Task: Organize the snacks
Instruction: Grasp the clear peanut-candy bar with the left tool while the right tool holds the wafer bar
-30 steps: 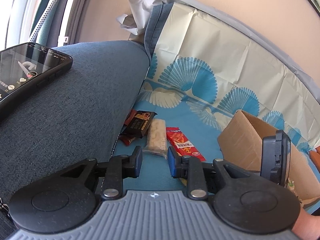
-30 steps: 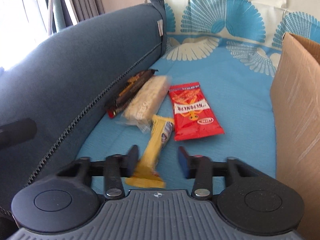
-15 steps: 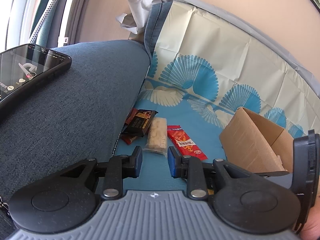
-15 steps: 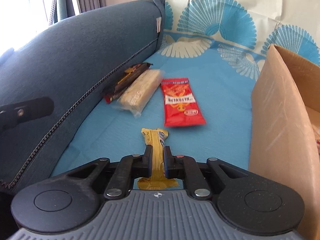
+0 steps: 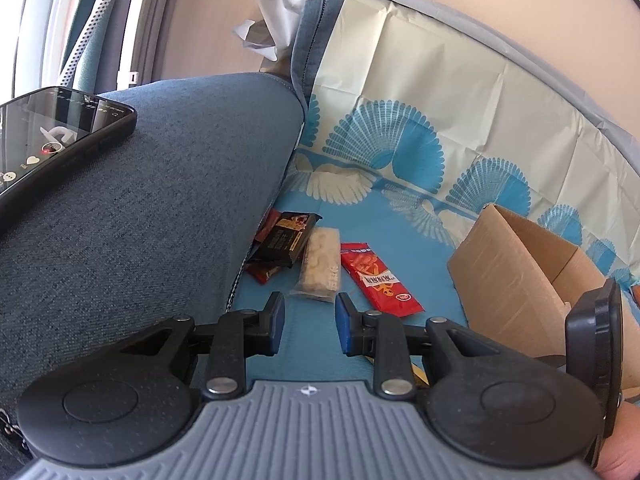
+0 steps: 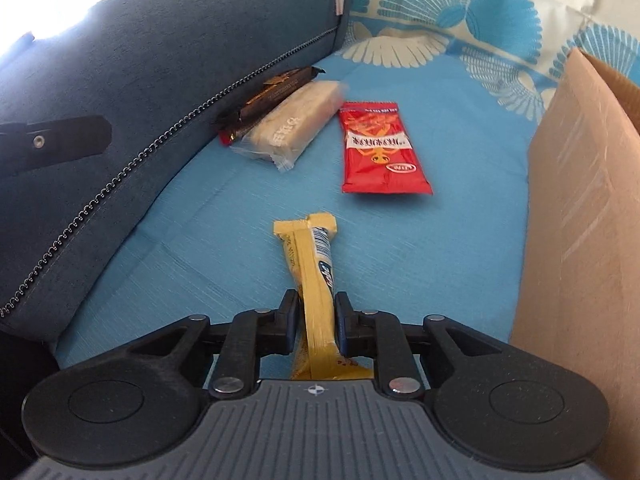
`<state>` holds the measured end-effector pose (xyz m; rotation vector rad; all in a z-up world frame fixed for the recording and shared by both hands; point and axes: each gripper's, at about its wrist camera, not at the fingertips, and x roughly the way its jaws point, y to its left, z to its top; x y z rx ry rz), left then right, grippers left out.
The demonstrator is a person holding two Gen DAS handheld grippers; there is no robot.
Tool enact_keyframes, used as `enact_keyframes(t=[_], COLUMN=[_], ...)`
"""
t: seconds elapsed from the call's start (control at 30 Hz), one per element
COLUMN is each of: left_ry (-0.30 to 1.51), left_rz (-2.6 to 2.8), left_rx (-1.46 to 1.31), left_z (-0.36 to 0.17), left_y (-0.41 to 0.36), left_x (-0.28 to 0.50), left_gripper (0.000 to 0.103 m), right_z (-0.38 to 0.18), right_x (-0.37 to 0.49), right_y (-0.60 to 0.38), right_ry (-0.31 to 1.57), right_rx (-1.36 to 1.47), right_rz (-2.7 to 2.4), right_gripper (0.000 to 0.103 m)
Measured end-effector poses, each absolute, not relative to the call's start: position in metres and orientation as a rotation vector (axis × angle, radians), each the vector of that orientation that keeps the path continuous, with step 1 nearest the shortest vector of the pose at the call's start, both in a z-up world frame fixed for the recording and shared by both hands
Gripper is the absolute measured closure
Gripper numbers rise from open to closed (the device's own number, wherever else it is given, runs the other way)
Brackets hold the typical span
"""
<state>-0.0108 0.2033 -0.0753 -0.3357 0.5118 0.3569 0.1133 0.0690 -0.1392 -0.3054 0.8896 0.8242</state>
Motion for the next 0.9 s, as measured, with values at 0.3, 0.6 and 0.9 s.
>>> enact_keyframes(t=[0.3, 0.6, 0.9], left_ry=[0.55, 0.56, 0.582], left_rz=[0.368, 0.351, 0.328], left_rx=[-0.276, -0.188, -0.209], left_z=[-0.076, -0.077, -0.08], left_y=[0.195, 0.18, 0.184], left_x=[-0.001, 0.008, 0.018], left_gripper=[0.07, 0.069, 0.064], right_z=[-0.127, -0.137, -0.139], right_x=[0.123, 0.121, 0.122], right_y=[0.06, 0.059, 0.056], right_ry=[0.889, 0.937, 0.928], right_rx=[-0.24, -0.279, -0.257], right_rz=[0.775, 0.77, 0.755], right_gripper=[0.09, 0.089, 0.09])
